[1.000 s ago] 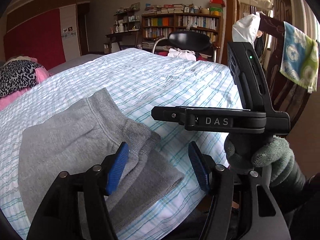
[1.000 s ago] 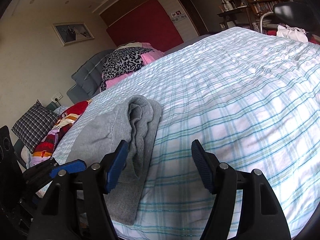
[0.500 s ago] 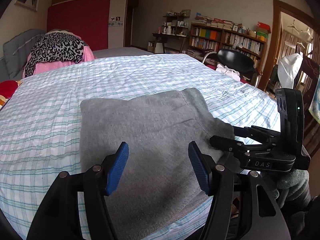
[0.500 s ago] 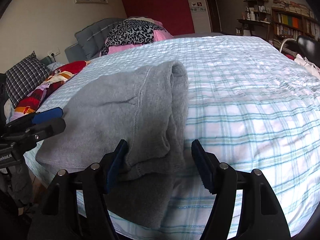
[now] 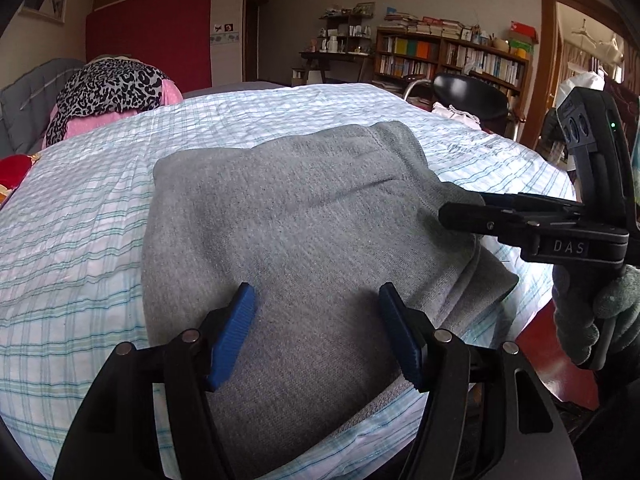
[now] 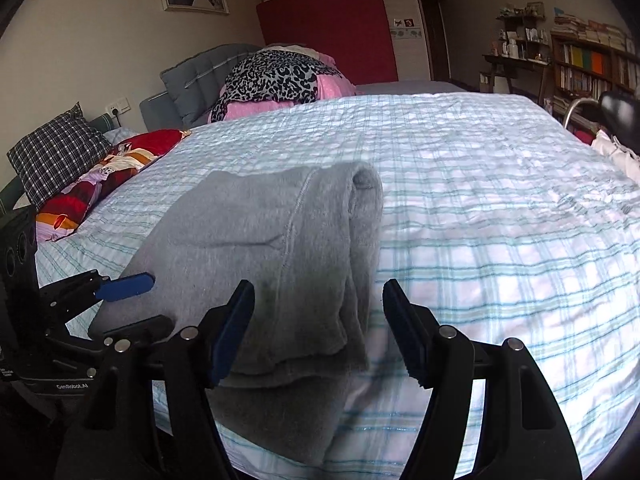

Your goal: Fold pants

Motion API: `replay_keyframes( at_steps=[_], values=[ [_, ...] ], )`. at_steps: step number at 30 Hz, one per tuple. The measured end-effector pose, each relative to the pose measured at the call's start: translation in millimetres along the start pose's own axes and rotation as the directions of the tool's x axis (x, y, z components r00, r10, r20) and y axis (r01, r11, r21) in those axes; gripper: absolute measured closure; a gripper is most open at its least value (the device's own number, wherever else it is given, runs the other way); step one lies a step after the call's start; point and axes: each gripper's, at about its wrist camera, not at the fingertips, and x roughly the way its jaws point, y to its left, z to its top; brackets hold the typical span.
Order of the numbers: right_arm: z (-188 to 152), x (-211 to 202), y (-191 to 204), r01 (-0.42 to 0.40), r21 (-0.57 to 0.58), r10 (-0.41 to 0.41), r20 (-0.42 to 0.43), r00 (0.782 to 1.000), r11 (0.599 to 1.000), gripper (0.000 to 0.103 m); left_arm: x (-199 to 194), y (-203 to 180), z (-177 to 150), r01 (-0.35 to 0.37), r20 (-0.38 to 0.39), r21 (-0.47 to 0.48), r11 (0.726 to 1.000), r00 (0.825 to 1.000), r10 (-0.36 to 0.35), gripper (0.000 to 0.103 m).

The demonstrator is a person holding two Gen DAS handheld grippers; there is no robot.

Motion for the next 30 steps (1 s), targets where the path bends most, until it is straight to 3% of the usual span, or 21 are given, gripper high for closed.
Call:
replay_keyframes(
  at_steps=[3,8,17,25,30],
  values=[
    [21,4,12,-0.069,-0.045,0.070,0.019,0.997,0.997,0.036,-7,0,4,0.020,0.006,-0.017,1.000,1.000,-0.019,0.037],
    [42,37,27,-0.132,-0.110,0.129,-0.033,0.991,0.985,0.036,-17,-11,2,0.054,0.008,0.019,0.998,0.998,-0.054,0.036],
    [43,96,-2,-0.094,-0.044,0.086,-0.158,0.984,0.995,0.036,-10,-13,-7,0.080,-0.009,0.036,0.996,0.997,-0.080,0.034],
    [29,96,3,-0.048,-0.093,0.037,-0.117,0.992,0.994,0.036,-7,-13,-9,0.102,-0.006,0.061,0.993,0.995,-0.102,0.029],
    [25,66,11,0.001,-0.110,-0.008,-0.061,0.998,0.994,0.035,-16,-9,-6,0.119,-0.003,0.039,0.992,0.993,-0.119,0.029]
  ],
)
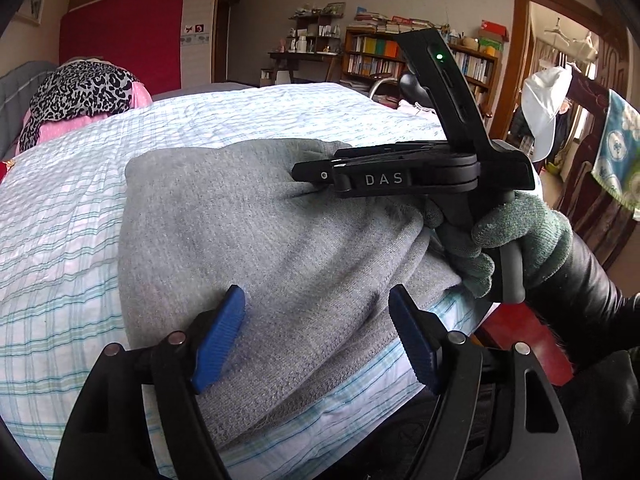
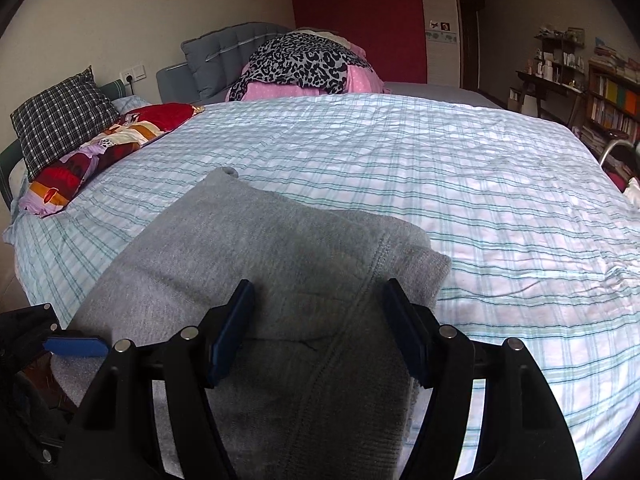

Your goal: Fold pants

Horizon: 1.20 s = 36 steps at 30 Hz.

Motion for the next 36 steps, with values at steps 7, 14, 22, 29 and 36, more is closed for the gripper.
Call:
replay_keyframes(
  at_steps=[7,14,22,29,36],
  values=[
    [-38,-29,6,0.084,-0.040,-0.085,-0.006,0.996,0.996,0.035,-5,4,1,0.017,-0.007,-0.008,1.000,1.000,-0.017,0.029],
    [-70,-24,-19,-0.004,0.118,0.006,-0.017,1.000,0.993,0.031,-10,12,5,0.038,-0.014,-0.048,0.998,0.999,-0.039,0.029],
    [-58,-36,-32,-0.056,0.183,0.061,-0.022,0.998,0.982,0.023,-22,54,21,-0.009,0.021,-0.200,0.980,1.000,0.013,0.020],
    [-36,-36,-61,-0.139,0.307,0.149,-0.009,0.989,0.941,0.018,-13,97,32,-0.035,-0.031,-0.331,0.943,0.999,0.026,0.018],
    [-26,-1,-80,-0.192,0.403,0.242,-0.076,0.967,0.895,0.015,3,124,40,-0.007,-0.064,-0.410,0.912,0.998,-0.021,0.017]
  ],
)
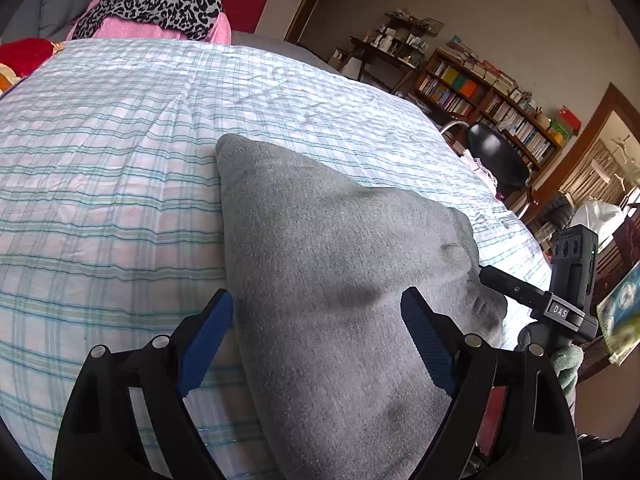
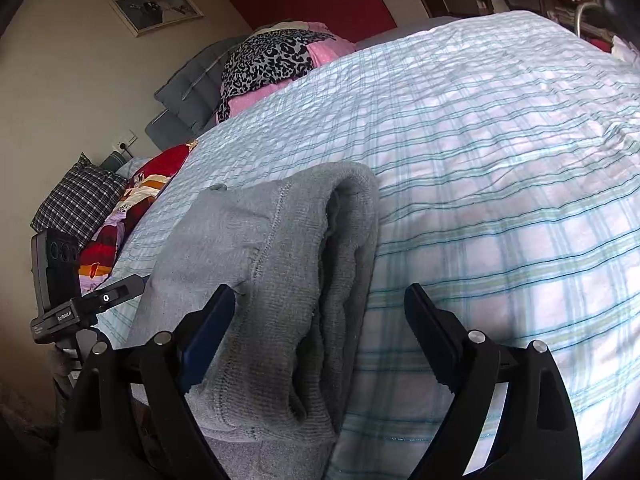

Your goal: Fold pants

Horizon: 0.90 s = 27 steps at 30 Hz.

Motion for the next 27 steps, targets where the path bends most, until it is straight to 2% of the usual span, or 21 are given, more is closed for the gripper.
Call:
replay_keyframes(
  at_steps=[6,13,21,23,25,27],
  values=[
    [5,8,1,0.000,-0.026,0.000,-0.033,0.999,1.000,0.011,22,19,8,0.042,-0.093,-0.095,0.995,0.994,-0.051,0.016],
    [8,19,6,0.002,-0.028,-0.003,-0.051,0.999,1.000,0.009,30,19,9,0.070,-0.111,-0.091,0.993,0.991,-0.079,0.011],
    [6,26,12,0.031,-0.047,-0.033,-0.039,0.999,0.998,0.010,39,14,12,0.117,-0.121,-0.072,0.990,0.985,-0.126,0.011],
    [7,28,12,0.029,-0.051,-0.031,-0.043,0.999,0.998,0.013,41,9,13,0.131,-0.132,-0.050,0.990,0.982,-0.136,0.011],
    [7,29,12,0.002,-0.043,-0.004,-0.058,0.998,0.999,0.025,44,7,14,0.136,-0.141,-0.034,0.990,0.980,-0.139,0.013],
    [7,29,12,0.000,-0.044,-0.002,-0.053,0.999,0.999,0.029,44,5,14,0.145,-0.145,-0.031,0.989,0.978,-0.148,0.018]
  ],
)
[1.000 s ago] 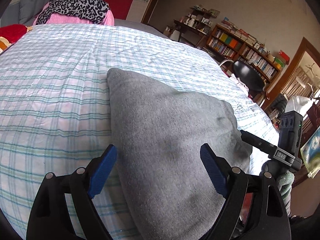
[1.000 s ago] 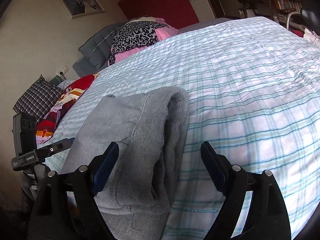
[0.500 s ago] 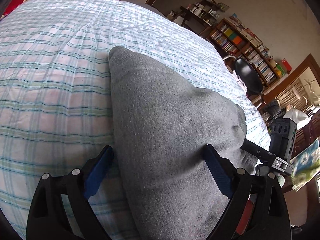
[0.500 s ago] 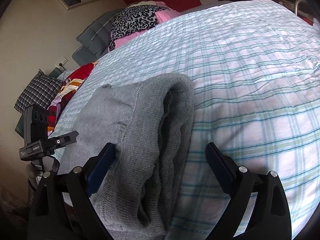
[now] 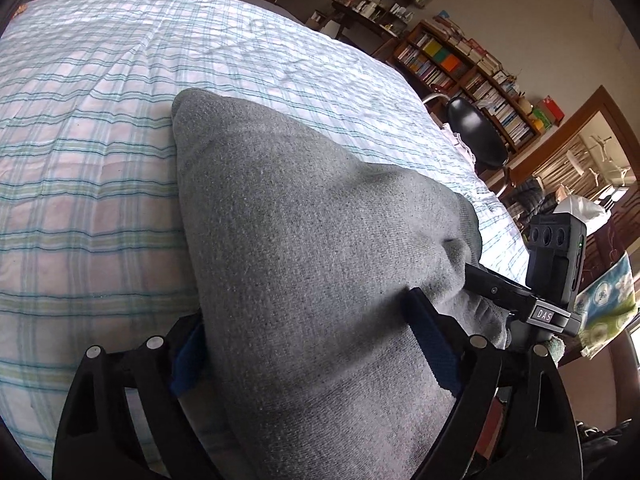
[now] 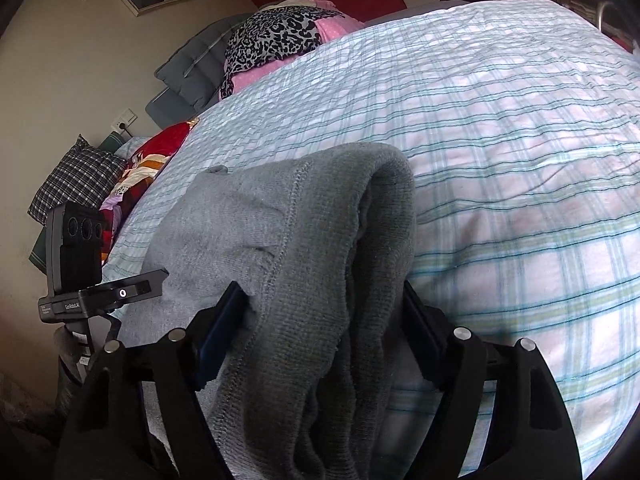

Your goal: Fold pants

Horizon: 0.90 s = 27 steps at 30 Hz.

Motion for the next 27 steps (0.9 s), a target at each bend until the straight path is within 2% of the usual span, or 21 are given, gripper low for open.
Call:
replay_keyframes(
  at_steps=[5,6,10,13,16,21,27],
  values=[
    [-3,-8,3,-0.014,-0.009,0.014,0.028,1.000,1.000,0.043,-2,-5,0,0.021,0.000,0.007,1.000,1.000,-0.021,0.035],
    [-2,-10,4,-0.016,-0.012,0.016,0.034,0.999,1.000,0.047,-4,-8,0,0.024,0.003,0.014,1.000,1.000,-0.024,0.042],
    [1,-23,11,-0.030,-0.026,0.032,0.065,0.997,0.999,0.057,-15,-20,1,0.011,0.044,0.088,0.996,0.999,-0.015,0.060],
    [6,-34,17,-0.042,-0.046,0.046,0.090,0.995,0.998,0.060,-24,-28,5,-0.006,0.080,0.118,0.993,0.997,-0.004,0.073],
    [13,-42,25,-0.045,-0.062,0.052,0.116,0.992,0.997,0.060,-36,-33,13,0.007,0.117,0.127,0.992,0.993,-0.022,0.081],
    [22,-56,27,-0.037,-0.080,0.050,0.161,0.986,0.996,0.061,-43,-47,24,-0.001,0.152,0.167,0.986,0.988,-0.025,0.082],
    [26,-60,22,-0.022,-0.076,0.034,0.167,0.985,0.997,0.062,-35,-47,30,0.006,0.136,0.162,0.987,0.990,-0.028,0.082]
  ],
)
